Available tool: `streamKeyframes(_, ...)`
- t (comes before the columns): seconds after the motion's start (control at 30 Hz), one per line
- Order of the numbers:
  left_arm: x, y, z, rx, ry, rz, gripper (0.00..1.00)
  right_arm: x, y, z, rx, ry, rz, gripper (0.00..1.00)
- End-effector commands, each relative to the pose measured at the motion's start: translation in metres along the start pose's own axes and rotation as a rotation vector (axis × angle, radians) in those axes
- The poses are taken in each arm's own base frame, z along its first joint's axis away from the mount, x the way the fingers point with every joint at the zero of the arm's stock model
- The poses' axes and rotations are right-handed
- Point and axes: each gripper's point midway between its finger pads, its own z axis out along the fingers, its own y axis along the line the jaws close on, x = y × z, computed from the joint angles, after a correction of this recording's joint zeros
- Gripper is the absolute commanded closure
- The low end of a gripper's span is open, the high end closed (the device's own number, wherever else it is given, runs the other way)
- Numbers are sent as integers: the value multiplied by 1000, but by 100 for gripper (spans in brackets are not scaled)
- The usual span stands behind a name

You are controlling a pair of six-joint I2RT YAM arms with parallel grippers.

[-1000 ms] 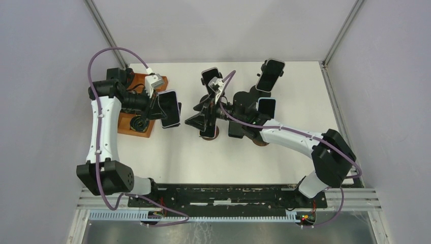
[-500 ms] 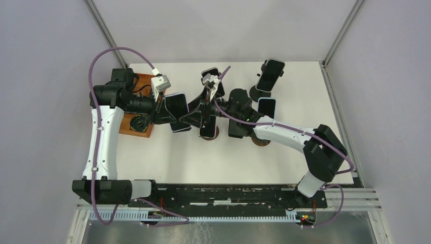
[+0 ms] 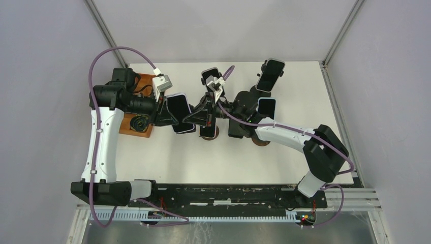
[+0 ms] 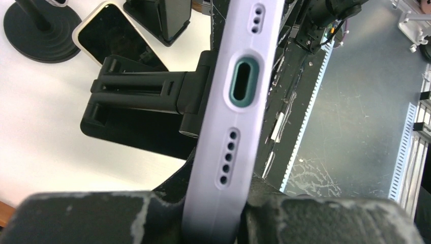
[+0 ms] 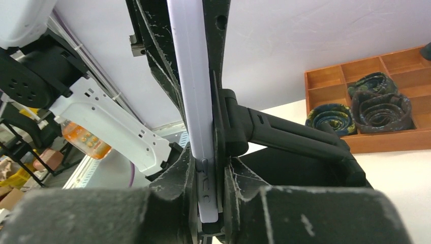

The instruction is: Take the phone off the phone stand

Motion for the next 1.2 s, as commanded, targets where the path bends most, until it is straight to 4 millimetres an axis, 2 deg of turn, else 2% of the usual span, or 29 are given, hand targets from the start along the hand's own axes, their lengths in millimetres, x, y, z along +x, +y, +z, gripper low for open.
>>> streamKeyframes(0.0, -31, -16, -3, 51, -96, 82, 47, -45, 33, -5, -70, -123, -39, 100)
streamKeyframes(0.07, -33, -15, -4, 44, -96, 81, 24, -49, 33, -12, -73, -142, -34, 100)
streamKeyframes(0.1, -35, -15, -6, 38, -98, 86, 16, -51, 33, -16, -75, -148, -31, 100)
streamKeyframes(0.2, -43, -16, -11, 13, -107, 105, 7, -57, 31, -31, -76, -172, -24, 100)
streamKeyframes(0.4, -54, -14, -27, -73, -115, 227, 3, -70, 44, -64, -146, -230, -13, 100)
streamKeyframes(0.5, -50, -6, -29, -97, -111, 299, 3, -75, 64, -75, -236, -244, -19, 100)
streamKeyframes(0.63, -42, 13, -22, -143, -114, 435, 3, -76, 92, -84, -382, -256, 15, 100)
streamKeyframes(0.7, -42, 14, -20, -146, -132, 503, 4, -81, 106, -88, -472, -274, 13, 100)
streamKeyframes(0.93, -51, -10, -20, -76, -205, 583, 6, -84, 116, -68, -564, -238, 39, 100)
streamKeyframes(1.17, -33, -18, -17, -58, -186, 610, 10, -88, 125, -51, -630, -256, 55, 100)
